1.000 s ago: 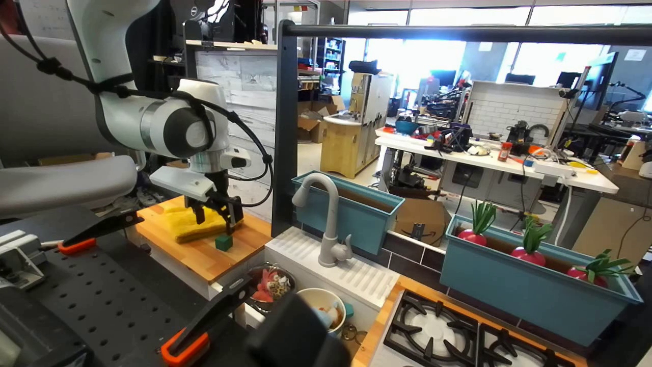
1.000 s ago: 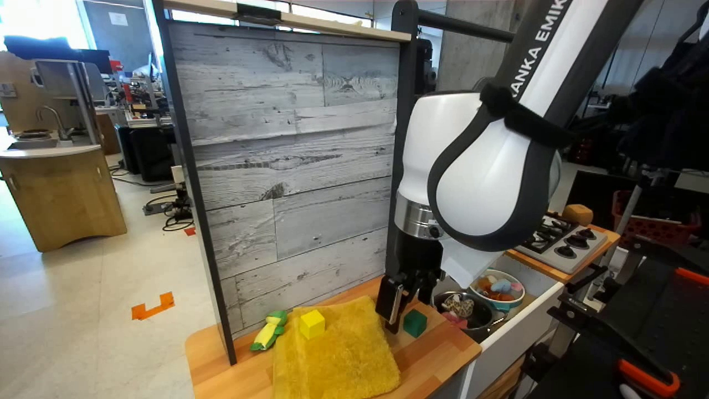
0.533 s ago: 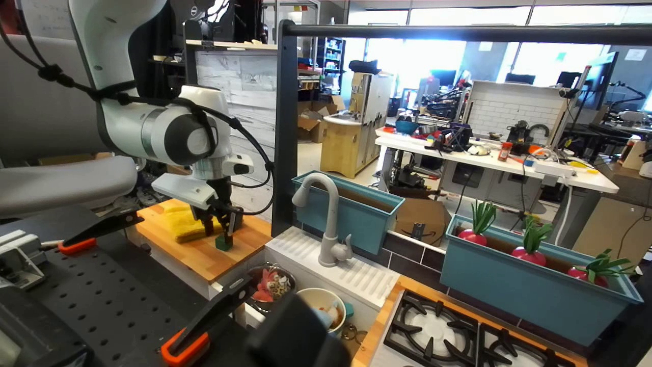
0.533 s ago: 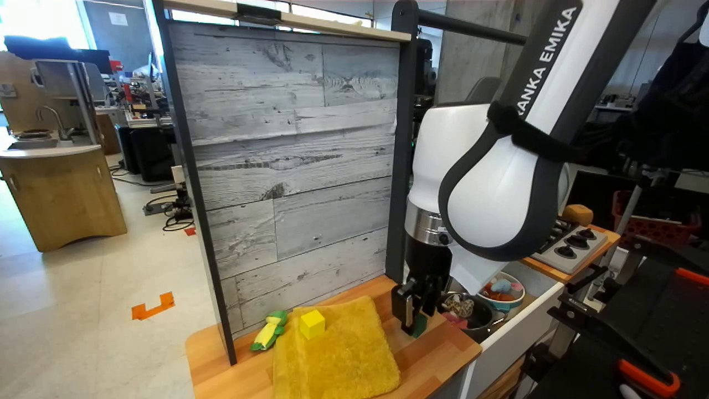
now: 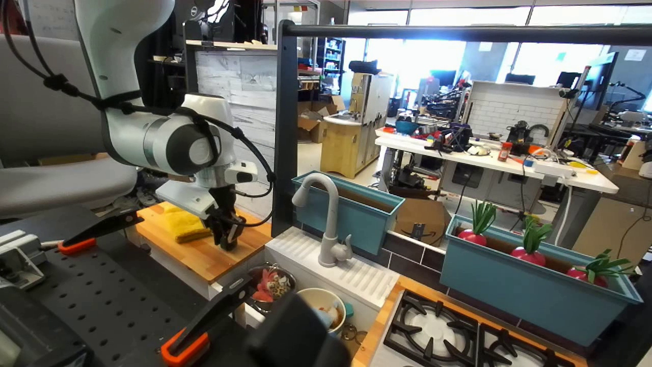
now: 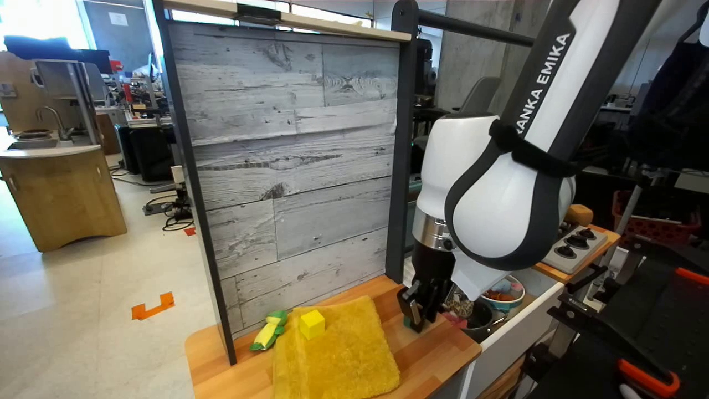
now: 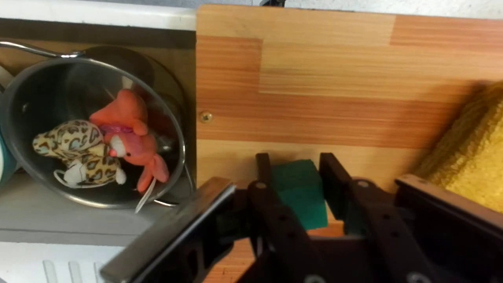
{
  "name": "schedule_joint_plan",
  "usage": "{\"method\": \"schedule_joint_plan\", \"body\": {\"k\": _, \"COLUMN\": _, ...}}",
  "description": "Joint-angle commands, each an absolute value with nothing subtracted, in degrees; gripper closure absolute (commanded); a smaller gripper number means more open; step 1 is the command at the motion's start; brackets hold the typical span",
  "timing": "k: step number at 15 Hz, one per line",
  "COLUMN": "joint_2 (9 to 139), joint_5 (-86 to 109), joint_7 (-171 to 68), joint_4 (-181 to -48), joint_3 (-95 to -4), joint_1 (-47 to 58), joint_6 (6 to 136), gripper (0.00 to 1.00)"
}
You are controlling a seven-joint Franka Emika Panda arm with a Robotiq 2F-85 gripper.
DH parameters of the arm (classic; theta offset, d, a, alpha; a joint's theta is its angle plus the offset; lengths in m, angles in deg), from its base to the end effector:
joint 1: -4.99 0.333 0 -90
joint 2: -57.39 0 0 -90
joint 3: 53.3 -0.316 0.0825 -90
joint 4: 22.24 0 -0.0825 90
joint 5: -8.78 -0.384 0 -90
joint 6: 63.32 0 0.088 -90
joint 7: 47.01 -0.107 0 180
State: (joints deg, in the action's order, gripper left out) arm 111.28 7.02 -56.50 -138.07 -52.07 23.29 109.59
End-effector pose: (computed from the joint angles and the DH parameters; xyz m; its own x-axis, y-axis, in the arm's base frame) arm 0.5244 0.1574 -0.0123 0.9922 0.1109 0.0574 0.1109 -0.9938 0.0024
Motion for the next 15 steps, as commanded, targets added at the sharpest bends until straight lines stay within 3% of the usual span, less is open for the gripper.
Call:
{"method": "schedule_joint_plan", "body": {"k": 1, "joint_2": 110.3, "joint_5": 5.8, "joint_7": -56.6, "joint_4": -138.6, "joint_3": -54.7, "joint_1": 20.6, "joint_6": 113.2, "gripper": 0.90}}
{"method": "schedule_joint_plan", "body": {"k": 8, "joint_2": 97.3, "joint_5": 6.9, "joint_7": -56.5, "joint_4": -150.1, "joint_3": -49.8, "joint_1": 20.7, "joint_6": 105.8, "gripper": 0.90}}
{"method": "schedule_joint_plan", "body": {"k": 15, "joint_2": 108.2, "joint_5": 6.1, "joint_7": -63.0, "joint_4": -148.7, "joint_3": -35.7, "joint_1": 22.0, "joint_6": 113.3, "gripper": 0.90}}
